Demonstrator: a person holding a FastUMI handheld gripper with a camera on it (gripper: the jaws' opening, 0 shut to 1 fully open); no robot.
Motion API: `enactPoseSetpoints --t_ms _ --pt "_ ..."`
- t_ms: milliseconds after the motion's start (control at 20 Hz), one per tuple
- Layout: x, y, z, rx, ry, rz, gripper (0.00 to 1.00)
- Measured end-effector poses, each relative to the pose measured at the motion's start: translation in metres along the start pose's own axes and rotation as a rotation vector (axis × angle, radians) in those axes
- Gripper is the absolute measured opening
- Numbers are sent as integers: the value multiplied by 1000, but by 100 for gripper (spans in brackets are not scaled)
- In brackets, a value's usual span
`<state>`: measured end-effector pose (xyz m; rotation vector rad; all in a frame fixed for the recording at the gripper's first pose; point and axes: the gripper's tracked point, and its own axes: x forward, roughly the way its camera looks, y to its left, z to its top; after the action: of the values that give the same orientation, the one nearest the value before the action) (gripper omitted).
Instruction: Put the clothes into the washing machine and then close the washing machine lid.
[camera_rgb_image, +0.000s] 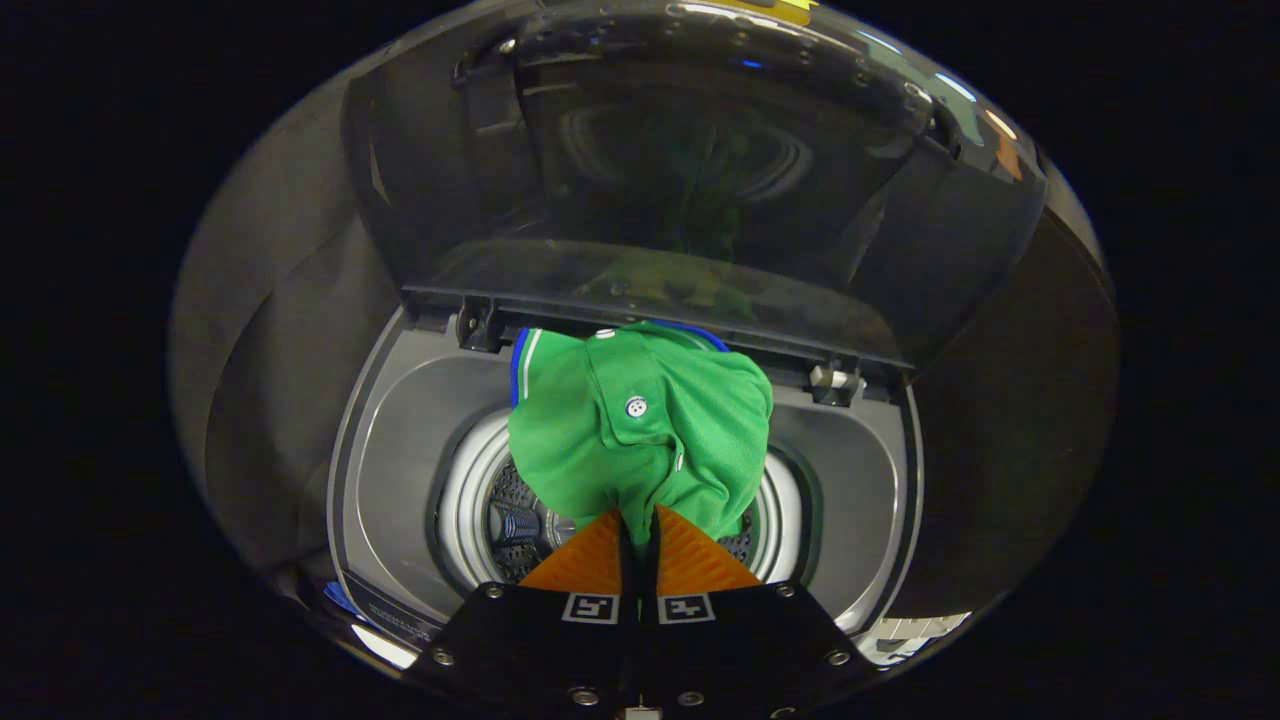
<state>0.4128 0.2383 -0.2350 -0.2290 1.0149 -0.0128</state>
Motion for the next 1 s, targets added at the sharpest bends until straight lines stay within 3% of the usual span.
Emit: enactPoseSetpoints --t_ms 500,650,900,1000 --pt "21 6 -29 -10 80 27 0" --pt "26 2 -34 -16 84 0 0" --pt "21 4 -24 5 28 9 98" --pt "14 3 -20 17 3 9 98"
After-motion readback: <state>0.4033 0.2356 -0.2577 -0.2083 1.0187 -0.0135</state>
